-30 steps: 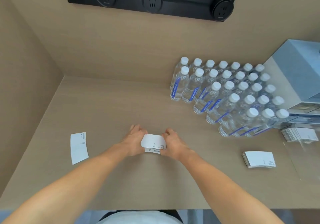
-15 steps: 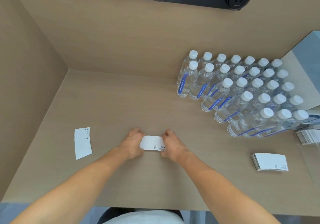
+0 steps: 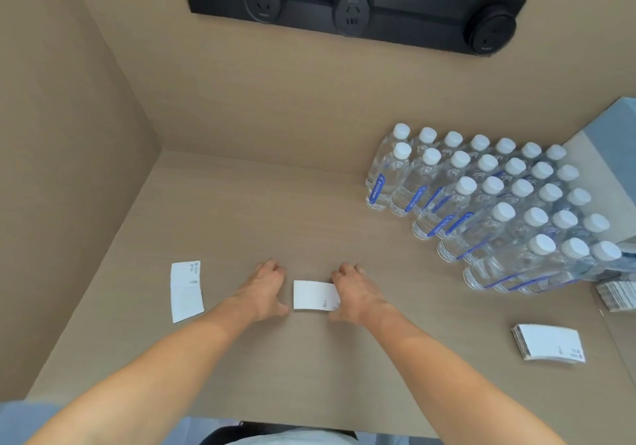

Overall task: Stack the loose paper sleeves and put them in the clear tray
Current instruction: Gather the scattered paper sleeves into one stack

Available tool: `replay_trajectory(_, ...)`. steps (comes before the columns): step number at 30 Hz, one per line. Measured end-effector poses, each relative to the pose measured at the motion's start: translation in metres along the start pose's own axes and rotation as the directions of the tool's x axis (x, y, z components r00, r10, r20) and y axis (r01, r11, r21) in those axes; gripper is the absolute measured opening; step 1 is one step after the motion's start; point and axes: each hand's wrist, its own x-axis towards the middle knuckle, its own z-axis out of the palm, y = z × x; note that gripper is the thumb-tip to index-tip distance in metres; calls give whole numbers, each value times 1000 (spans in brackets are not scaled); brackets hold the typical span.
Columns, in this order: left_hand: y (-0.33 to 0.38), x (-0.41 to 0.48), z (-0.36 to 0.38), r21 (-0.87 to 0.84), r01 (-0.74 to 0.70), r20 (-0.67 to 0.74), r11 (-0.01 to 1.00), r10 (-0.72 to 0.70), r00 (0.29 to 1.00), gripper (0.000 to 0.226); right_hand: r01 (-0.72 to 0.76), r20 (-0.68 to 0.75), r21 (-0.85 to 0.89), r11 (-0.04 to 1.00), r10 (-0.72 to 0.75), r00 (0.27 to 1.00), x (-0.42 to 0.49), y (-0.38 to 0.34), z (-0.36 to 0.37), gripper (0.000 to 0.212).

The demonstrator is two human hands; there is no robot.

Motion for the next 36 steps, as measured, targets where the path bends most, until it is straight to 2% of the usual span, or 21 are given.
replay_trajectory(4,-40,-25,-18,-124,128,-72,984,-138,988,51,136,-14,-61,989,-137,990,23,-41,-16,50)
replay_trajectory(6,-65,-48,-24,-184,235,-145,955,-262,954,48,248,9,-114,962,-249,968,39,-74,-21,45)
replay_trajectory(10,-109,-91,-22,-360,436,-217,825,-528,821,54,456,59,-206,866,-454,889,65,-142,-30,45)
replay_trajectory(15,-129,-118,-4,-531,543,-180,651,-713,678,59,614,142,-293,733,-601,786,91,-198,-33,42)
replay_trajectory(18,-127,-117,6,-588,560,-158,583,-762,628,49,674,187,-314,669,-652,734,107,-215,-33,46)
replay_trajectory(24,-113,-94,16,-626,584,-148,516,-815,560,42,750,251,-370,548,-719,649,138,-232,-34,52)
replay_trajectory(27,-104,-83,18,-647,600,-132,471,-844,520,48,791,282,-354,499,-749,599,153,-237,-31,58)
replay_trajectory(31,-94,-76,23,-601,630,-161,491,-847,507,58,840,329,-296,454,-777,536,165,-239,-24,67)
replay_trajectory(33,-93,-76,25,-606,619,-179,500,-844,506,55,844,322,-287,453,-784,530,166,-239,-22,62)
replay_trajectory(36,-92,-80,24,-613,602,-186,512,-834,520,46,832,273,-281,479,-791,548,162,-238,-18,42)
